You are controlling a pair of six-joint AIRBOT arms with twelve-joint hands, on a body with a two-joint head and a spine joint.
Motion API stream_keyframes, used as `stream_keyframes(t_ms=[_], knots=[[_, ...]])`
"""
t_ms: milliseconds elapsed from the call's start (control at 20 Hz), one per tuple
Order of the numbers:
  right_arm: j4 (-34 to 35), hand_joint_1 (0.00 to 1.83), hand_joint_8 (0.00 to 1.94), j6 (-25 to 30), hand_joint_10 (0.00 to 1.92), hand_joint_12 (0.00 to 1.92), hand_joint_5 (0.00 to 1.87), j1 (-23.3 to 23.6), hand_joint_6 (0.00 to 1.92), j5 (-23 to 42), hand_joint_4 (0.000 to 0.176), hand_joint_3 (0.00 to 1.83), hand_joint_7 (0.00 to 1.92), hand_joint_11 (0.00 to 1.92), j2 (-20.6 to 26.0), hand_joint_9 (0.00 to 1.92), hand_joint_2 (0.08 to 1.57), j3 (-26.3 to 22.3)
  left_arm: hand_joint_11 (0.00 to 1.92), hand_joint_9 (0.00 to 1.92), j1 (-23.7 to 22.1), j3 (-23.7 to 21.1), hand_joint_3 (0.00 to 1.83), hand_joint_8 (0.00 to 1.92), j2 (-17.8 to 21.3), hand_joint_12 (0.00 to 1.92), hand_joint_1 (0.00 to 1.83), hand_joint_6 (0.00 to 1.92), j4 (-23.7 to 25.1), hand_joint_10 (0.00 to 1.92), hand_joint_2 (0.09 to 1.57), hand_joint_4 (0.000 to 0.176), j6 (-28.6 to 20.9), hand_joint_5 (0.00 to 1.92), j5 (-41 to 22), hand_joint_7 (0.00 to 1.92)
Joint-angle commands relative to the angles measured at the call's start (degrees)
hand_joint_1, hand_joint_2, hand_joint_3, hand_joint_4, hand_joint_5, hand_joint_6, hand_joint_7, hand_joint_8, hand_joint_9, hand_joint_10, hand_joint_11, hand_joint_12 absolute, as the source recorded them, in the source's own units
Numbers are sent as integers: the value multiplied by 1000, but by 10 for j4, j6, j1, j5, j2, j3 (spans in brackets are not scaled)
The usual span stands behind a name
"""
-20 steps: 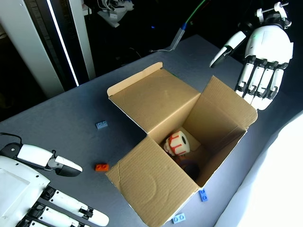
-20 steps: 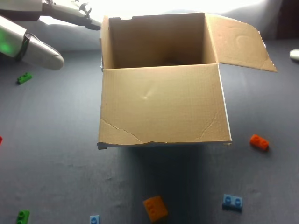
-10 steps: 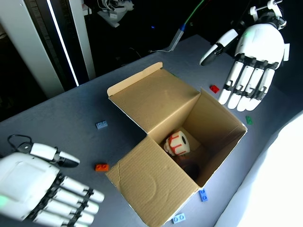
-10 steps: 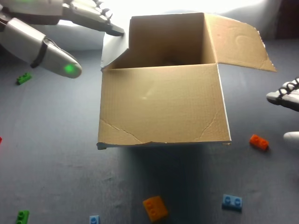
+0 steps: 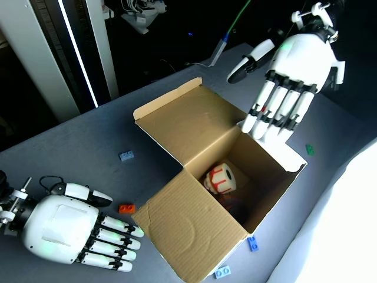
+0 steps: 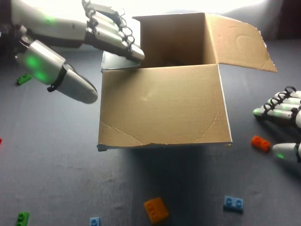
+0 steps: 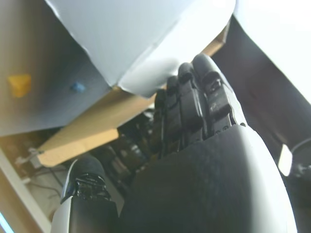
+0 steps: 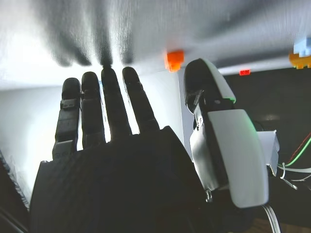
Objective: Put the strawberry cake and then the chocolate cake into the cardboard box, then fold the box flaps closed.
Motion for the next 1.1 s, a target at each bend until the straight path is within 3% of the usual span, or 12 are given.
stream_keyframes(t_ms=[0,250,600,700,850,1050], knots=[[12,0,8,-4,2,229,97,7,9,54,0,1,152,0,2,108,1345,6,0,273,-1,0,0,4,6,763,0,5,-48,4,1108,0,0,220,3,261],[12,0,0,2,0,173,79,51,0,58,0,0,145,0,3,106,1327,13,0,269,11,-15,7,3,5,785,0,12,-38,1,1135,0,4,255,13,274],[12,0,3,42,0,250,106,134,10,52,0,0,154,0,17,94,1327,14,0,303,34,-19,1,3,4,831,0,5,-24,9,1130,0,4,279,22,294],[10,0,4,49,2,147,90,152,2,50,0,0,149,0,22,97,1319,13,0,299,39,-19,5,1,4,814,0,3,-21,4,1141,0,4,276,23,282],[-3,0,1,62,7,287,111,183,5,40,0,0,147,0,29,122,1320,13,0,283,47,-19,5,0,4,824,0,0,-18,0,1156,0,4,264,24,287],[-4,0,2,65,2,178,88,227,4,16,0,1,127,0,41,112,1330,-3,0,303,50,-19,0,5,3,856,0,5,-18,6,1117,0,4,288,24,309]])
